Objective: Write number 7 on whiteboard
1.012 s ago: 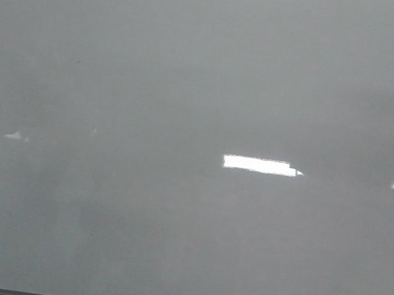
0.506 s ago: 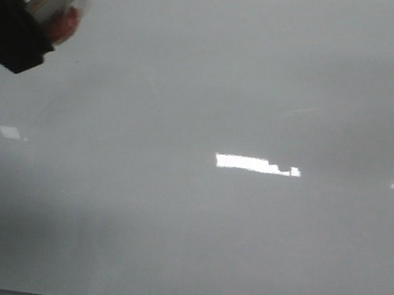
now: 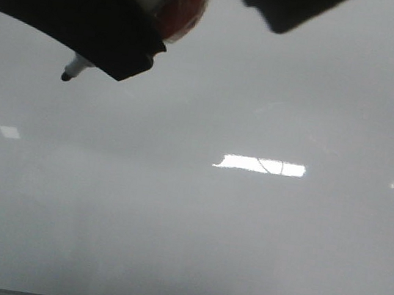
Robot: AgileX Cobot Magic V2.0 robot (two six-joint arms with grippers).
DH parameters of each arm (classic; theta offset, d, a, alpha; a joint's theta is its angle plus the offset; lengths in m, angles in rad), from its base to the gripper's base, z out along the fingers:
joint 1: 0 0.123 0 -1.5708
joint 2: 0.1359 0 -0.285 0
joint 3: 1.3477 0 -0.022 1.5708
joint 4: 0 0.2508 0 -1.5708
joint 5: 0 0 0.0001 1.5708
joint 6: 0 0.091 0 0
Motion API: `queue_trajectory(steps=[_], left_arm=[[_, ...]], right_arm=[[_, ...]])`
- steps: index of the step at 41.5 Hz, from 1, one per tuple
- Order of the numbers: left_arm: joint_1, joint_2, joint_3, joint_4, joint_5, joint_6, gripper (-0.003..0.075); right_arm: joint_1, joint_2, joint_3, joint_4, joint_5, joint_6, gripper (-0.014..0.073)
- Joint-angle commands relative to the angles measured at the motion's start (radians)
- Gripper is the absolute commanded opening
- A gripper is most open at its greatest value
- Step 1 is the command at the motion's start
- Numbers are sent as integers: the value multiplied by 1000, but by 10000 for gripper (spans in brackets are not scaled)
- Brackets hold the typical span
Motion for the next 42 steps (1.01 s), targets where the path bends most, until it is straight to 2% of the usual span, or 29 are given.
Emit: queue_trajectory(steps=[1, 8, 10, 18, 32, 34, 37, 40, 42], left_arm=[[-10, -24, -31, -15, -73, -1, 6], [-10, -24, -31, -15, -71, -1, 6], [-10, -24, -31, -15, -71, -1, 6], [-10, -24, -31, -15, -71, -1, 6], [-10, -24, -31, -15, -109, -1, 15], [-10, -24, -31, -15, -121, -1, 51], [-10, -24, -31, -15, -123, -3, 177], [-10, -24, -31, -15, -123, -16, 342], [-10, -28, -31, -15, -123, -29, 479]], right_arm=[[26, 43, -78, 52, -59, -45, 634], [29, 70, -123, 60, -56, -52, 631], [29, 69, -131, 60, -47, -52, 601], [29, 70, -131, 60, 2, -52, 321], [29, 70, -131, 60, 70, -52, -67], [29, 70, -131, 60, 70, -52, -64], [28, 70, -131, 60, 67, -52, -68], [22, 70, -131, 56, 66, -52, -68], [16, 70, -131, 51, 67, -52, -68]])
